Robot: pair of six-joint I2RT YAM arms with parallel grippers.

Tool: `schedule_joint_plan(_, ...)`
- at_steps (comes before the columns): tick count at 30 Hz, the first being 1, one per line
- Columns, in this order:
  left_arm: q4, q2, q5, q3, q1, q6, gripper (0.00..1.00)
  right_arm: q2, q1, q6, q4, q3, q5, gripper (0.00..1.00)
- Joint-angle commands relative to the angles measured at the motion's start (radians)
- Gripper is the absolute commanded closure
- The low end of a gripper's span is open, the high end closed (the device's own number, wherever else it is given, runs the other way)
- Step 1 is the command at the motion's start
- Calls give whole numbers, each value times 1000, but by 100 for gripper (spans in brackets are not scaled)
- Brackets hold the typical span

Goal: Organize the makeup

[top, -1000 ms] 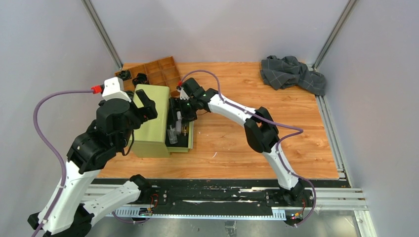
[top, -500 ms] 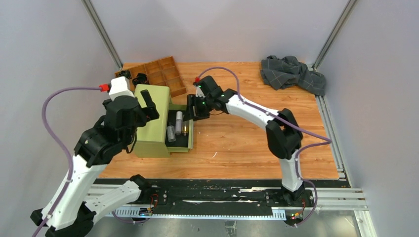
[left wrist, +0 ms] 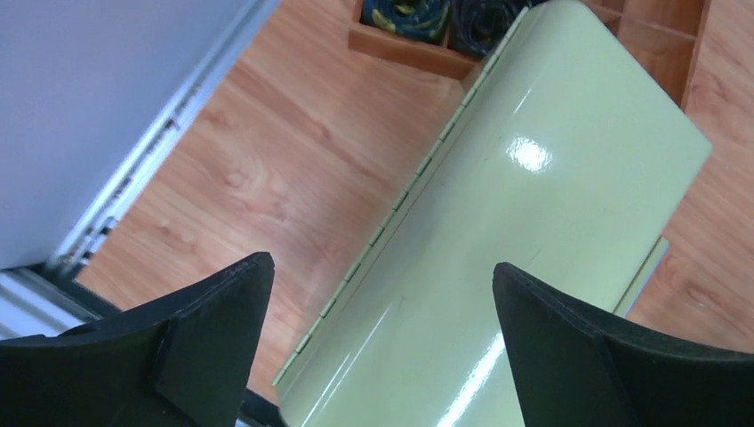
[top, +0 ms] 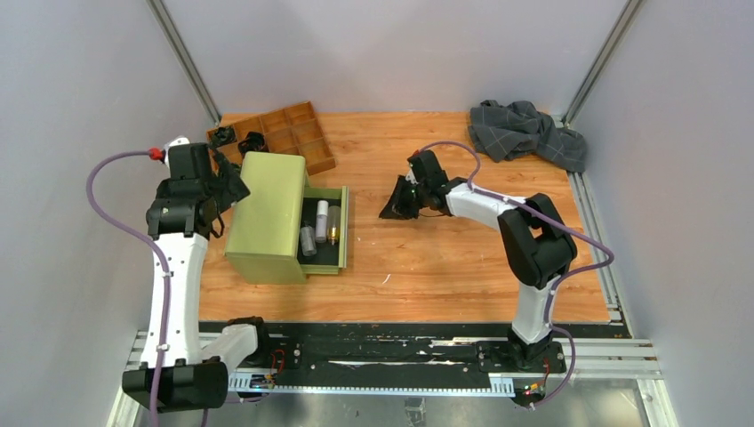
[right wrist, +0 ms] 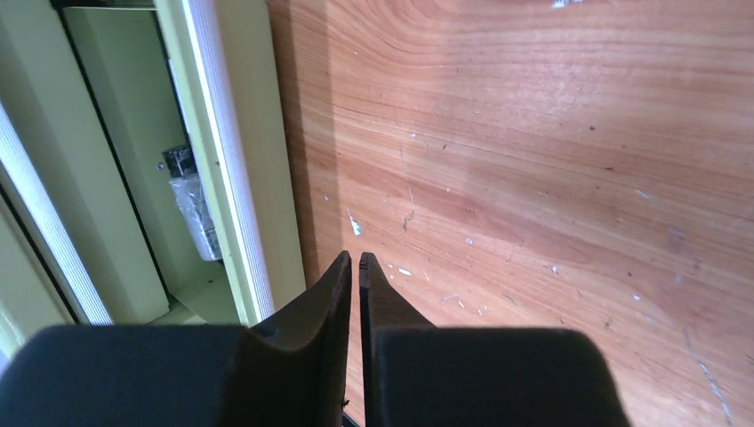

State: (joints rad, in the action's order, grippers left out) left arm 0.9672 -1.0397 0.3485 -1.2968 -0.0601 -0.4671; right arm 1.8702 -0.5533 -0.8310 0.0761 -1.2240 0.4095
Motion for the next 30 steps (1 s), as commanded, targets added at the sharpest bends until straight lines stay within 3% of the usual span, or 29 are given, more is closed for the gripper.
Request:
schedule_joint_plan(1,-111,-19,-307,109,-99,9,2,45,-15,-36,-79,12,44,94)
schedule_joint_plan(10,-180,-49,-568,177,-104,49,2,213,-88,-128,-276,-60,245,99)
schedule_joint_plan(18,-175,-62,-644,208,-104,61,2,343,-187,-238,-424,-205,390,99)
schedule_joint_plan(30,-199,-59,-744,273,-103,64,2,459,-279,-259,-354,-449,383,99)
